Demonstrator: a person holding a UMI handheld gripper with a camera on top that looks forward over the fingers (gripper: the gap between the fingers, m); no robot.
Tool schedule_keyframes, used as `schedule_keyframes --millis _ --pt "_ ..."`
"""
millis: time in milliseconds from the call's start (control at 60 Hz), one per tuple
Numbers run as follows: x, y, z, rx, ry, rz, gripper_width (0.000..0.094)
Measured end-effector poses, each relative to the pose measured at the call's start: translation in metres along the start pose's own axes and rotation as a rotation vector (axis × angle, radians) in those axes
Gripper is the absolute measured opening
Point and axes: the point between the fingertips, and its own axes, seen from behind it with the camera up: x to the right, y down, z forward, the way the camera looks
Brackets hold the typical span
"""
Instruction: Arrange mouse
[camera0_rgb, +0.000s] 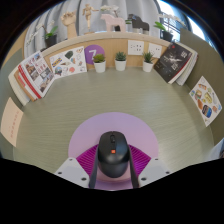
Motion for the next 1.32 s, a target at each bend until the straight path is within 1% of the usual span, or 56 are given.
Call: schedule_keyframes --millis 33,67,150,167,183,217,367,500,617,783,1050,1183,1317 --pt "0.0 0.0 0.0 -0.004 0.0 -0.002 0.0517" --pt "-0.001 0.002 -0.001 -0.013 -0.005 -0.003 0.0559" --pt "0.003 -0.004 -0.01 -0.012 0.004 -0.001 0.0821" --pt "0.004 -0.007 -0.013 -0.006 0.007 -0.001 0.0864" --pt "0.004 -0.01 -0.017 0.002 0.008 -0.001 0.0881" --pt "0.002 -0.017 -0.027 0.024 0.002 -0.001 0.0856" --pt "-0.004 -0.042 -0.093 0.102 -0.053 -0.015 0.0864" --pt "-0.003 -0.058 -0.164 0.198 -0.078 -0.056 0.0863" --pt "0.001 -0.057 -0.224 0.27 -0.103 -0.092 0.0864" --pt "0.021 -0.042 -0.29 0.338 -0.117 -0.108 0.0865" --pt "0.05 -0.013 -0.354 0.38 -0.139 -0.112 0.0862" --pt "0.065 -0.009 -0.369 0.406 -0.126 -0.115 0.086" --pt "0.069 -0.004 -0.377 0.412 -0.146 -0.101 0.0853"
